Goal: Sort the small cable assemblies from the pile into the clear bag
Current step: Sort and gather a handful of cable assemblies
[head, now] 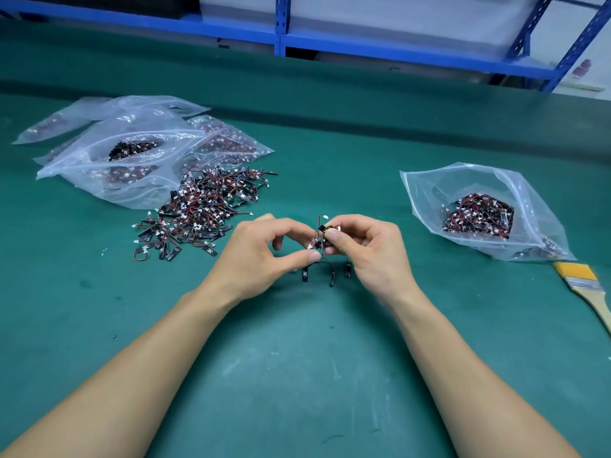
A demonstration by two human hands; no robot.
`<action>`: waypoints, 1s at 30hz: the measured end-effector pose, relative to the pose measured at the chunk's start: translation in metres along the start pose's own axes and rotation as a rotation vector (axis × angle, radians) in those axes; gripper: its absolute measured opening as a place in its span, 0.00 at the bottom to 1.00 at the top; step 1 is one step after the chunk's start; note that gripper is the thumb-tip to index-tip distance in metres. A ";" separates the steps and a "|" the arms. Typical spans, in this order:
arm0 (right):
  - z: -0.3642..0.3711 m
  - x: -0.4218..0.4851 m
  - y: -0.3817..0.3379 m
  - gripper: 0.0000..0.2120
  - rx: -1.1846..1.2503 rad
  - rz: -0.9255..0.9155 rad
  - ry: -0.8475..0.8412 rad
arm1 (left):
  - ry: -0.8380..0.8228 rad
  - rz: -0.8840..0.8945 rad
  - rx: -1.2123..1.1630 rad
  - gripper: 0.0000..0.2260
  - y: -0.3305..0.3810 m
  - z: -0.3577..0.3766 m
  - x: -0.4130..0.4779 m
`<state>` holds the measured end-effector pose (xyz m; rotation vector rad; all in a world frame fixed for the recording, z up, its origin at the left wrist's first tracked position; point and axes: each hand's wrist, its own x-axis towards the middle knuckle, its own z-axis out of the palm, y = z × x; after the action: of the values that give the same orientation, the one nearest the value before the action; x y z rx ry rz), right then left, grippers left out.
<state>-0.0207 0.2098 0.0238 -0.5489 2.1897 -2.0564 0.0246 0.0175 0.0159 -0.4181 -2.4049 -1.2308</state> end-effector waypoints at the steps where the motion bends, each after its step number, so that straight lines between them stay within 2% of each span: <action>1: 0.002 -0.001 0.000 0.08 0.010 0.004 -0.004 | 0.001 -0.001 -0.017 0.09 0.001 0.001 0.000; 11: 0.003 -0.003 -0.003 0.06 0.130 0.068 0.030 | 0.073 -0.124 -0.115 0.07 0.004 -0.004 0.000; 19: -0.005 -0.002 -0.006 0.05 0.267 0.162 0.019 | 0.036 -0.173 -0.178 0.04 0.010 -0.017 0.000; 21: -0.008 -0.001 -0.007 0.05 0.262 0.166 0.030 | -0.035 -0.129 -0.140 0.05 0.010 -0.028 -0.001; 24: -0.010 -0.001 -0.007 0.06 0.250 0.169 0.030 | -0.252 -0.054 -0.021 0.07 0.008 -0.046 -0.007; 27: -0.009 -0.001 -0.006 0.07 0.236 0.172 0.023 | -0.469 -0.110 0.028 0.06 0.005 -0.053 -0.012; 30: -0.007 -0.001 -0.006 0.05 0.228 0.182 0.021 | -0.586 -0.134 0.087 0.05 0.005 -0.053 -0.012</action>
<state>-0.0209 0.2168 0.0300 -0.2951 1.8999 -2.1798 0.0490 -0.0240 0.0414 -0.6772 -3.0080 -1.1700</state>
